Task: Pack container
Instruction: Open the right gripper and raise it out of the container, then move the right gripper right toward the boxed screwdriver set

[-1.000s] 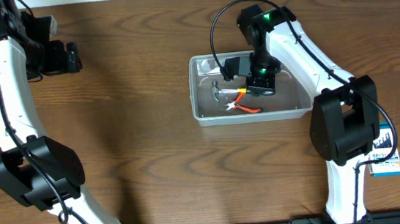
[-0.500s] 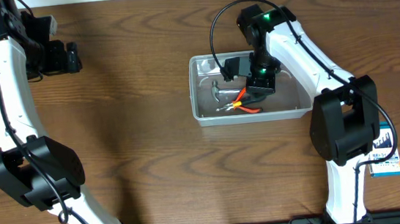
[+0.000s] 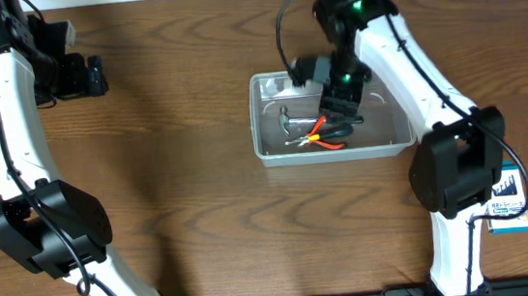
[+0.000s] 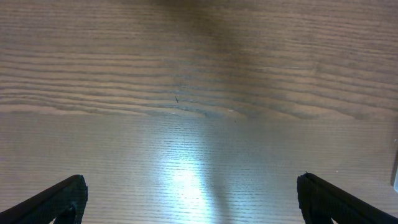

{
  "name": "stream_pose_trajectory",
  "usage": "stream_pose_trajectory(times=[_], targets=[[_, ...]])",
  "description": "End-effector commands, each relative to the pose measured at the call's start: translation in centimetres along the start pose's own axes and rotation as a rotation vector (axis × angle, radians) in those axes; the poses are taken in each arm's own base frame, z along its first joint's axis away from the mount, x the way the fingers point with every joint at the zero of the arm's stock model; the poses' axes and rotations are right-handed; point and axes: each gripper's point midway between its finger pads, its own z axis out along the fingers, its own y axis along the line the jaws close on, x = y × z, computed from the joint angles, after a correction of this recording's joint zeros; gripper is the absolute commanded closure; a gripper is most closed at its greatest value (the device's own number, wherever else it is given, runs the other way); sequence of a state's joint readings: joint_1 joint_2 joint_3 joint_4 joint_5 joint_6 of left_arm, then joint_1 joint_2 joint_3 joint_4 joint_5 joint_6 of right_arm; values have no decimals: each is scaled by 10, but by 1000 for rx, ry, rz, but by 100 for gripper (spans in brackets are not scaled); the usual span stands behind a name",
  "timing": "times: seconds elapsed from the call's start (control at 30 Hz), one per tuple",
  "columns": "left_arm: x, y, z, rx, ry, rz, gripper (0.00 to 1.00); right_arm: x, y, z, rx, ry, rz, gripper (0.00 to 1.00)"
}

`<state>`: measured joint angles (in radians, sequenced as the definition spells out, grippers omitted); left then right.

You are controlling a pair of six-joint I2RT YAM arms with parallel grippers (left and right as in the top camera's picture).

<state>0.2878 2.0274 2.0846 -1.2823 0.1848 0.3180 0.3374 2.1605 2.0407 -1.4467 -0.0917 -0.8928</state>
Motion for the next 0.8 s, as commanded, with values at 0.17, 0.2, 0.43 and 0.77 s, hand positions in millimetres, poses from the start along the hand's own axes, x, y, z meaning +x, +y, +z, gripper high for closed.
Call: stream_pose_trajectory(times=[0.17, 0.2, 0.43, 0.77], targets=[[3, -1, 6, 17, 18, -8, 2, 3, -1, -111, 150, -98, 209, 1], [3, -1, 6, 17, 18, -8, 2, 8, -5, -123, 193, -110, 265, 1], [3, -1, 6, 17, 18, -8, 2, 56, 0, -201, 353, -248, 525, 1], [3, -1, 6, 17, 18, -8, 2, 159, 55, -271, 498, -401, 868, 1]])
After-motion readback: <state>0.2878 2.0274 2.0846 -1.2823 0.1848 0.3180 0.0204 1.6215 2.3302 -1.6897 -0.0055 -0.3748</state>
